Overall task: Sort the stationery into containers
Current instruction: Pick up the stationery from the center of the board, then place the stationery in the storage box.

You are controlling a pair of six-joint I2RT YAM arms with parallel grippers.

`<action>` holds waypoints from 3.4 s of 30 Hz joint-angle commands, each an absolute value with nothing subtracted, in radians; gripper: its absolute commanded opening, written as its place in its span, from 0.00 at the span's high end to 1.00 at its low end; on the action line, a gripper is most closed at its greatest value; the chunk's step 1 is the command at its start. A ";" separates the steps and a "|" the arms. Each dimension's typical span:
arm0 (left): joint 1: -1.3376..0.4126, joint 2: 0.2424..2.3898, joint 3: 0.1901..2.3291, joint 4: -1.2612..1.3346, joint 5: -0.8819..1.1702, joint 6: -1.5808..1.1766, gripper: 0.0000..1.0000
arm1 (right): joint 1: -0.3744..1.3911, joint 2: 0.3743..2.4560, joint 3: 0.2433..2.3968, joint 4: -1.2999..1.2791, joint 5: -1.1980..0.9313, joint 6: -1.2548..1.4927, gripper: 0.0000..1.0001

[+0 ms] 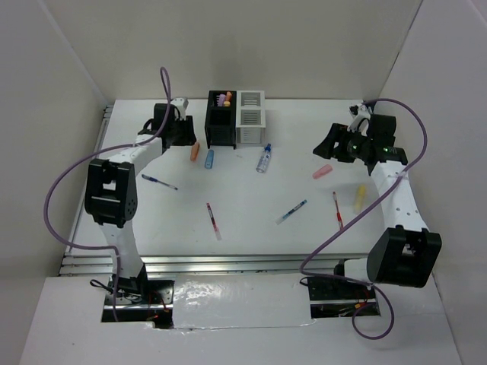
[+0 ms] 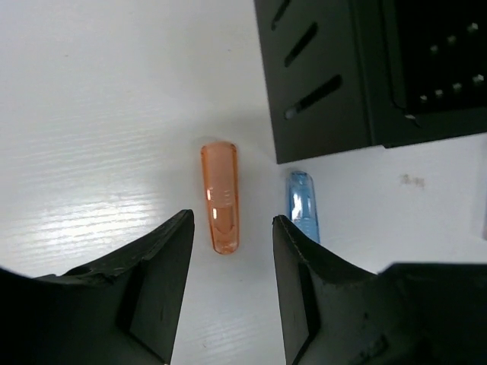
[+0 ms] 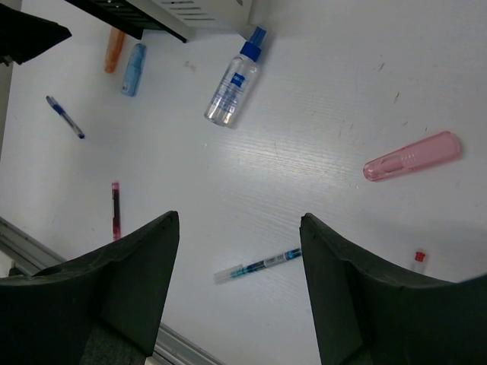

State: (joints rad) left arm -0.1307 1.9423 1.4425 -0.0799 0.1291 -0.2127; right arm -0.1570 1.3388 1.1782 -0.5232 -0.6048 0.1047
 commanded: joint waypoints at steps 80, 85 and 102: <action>-0.462 1.262 1.034 0.094 0.554 0.238 1.00 | 0.430 1.604 1.522 -0.408 -0.842 0.393 0.32; -0.471 1.261 1.029 0.112 0.545 0.242 1.00 | 0.442 1.629 1.525 -0.414 -0.838 0.390 0.32; -0.500 1.266 1.026 0.126 0.543 0.250 0.99 | 0.459 1.674 1.539 -0.391 -0.874 0.393 0.67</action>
State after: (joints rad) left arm -0.4938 1.2938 1.0245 0.0635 0.5323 0.2146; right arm 0.4458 1.6676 1.4899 -0.4328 -0.8524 0.3973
